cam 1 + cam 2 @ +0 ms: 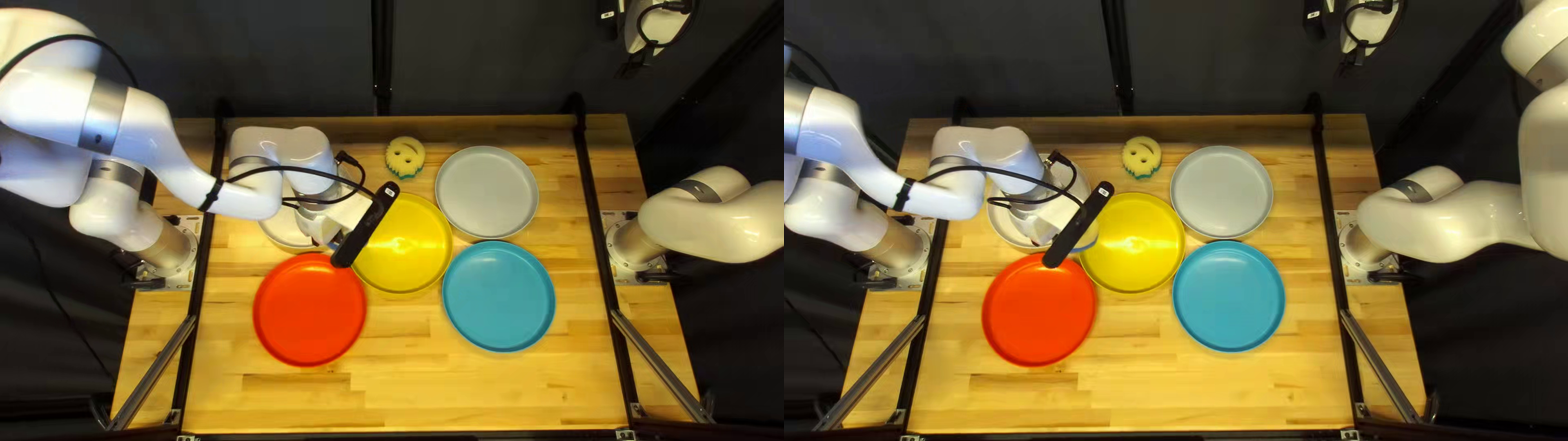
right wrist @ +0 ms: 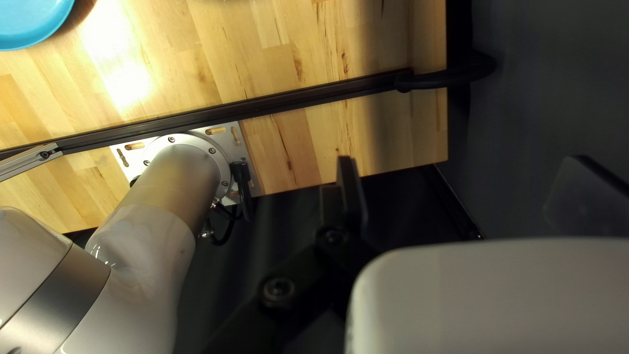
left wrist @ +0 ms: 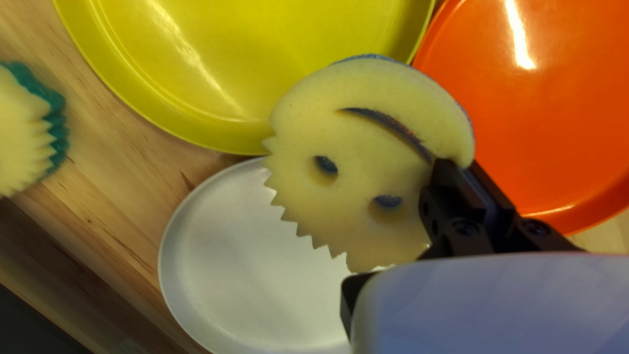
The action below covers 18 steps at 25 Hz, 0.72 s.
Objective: Pick up sponge and scrub the plate
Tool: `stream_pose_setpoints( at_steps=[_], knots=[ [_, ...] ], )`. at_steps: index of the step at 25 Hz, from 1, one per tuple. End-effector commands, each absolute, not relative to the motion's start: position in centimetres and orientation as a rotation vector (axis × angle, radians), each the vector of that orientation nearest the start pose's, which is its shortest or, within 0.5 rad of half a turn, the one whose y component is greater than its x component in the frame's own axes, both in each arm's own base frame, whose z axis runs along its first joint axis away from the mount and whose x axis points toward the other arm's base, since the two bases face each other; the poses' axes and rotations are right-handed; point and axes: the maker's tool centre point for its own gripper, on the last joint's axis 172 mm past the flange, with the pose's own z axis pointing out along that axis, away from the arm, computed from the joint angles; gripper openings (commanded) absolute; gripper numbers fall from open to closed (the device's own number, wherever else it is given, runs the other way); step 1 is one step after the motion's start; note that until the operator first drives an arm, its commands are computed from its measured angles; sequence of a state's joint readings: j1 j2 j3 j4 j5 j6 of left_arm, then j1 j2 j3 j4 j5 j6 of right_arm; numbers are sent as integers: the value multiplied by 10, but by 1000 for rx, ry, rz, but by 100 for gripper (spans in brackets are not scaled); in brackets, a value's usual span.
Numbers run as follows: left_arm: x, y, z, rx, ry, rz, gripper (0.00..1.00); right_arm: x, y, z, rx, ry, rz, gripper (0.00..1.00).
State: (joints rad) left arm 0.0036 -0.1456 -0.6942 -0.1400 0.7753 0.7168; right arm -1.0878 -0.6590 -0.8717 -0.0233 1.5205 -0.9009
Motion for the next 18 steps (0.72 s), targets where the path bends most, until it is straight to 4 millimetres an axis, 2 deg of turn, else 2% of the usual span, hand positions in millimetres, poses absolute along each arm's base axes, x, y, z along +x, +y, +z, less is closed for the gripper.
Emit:
stream_pose_setpoints(
  at_steps=[1, 7, 12, 18],
  knots=[
    [413, -17, 123, -3058, 976, -157, 0, 130, -262, 320, -3149, 293, 22, 100],
    [413, -21, 120, -3070, 976, -148, 0, 130, -262, 320, -3149, 293, 22, 100],
    [435, -25, 108, -3060, 1014, -134, 0, 130, -262, 320, -3149, 293, 22, 100],
    [449, -34, 95, -3038, 1066, -120, 0, 130, -262, 320, -3149, 293, 22, 100]
  ],
)
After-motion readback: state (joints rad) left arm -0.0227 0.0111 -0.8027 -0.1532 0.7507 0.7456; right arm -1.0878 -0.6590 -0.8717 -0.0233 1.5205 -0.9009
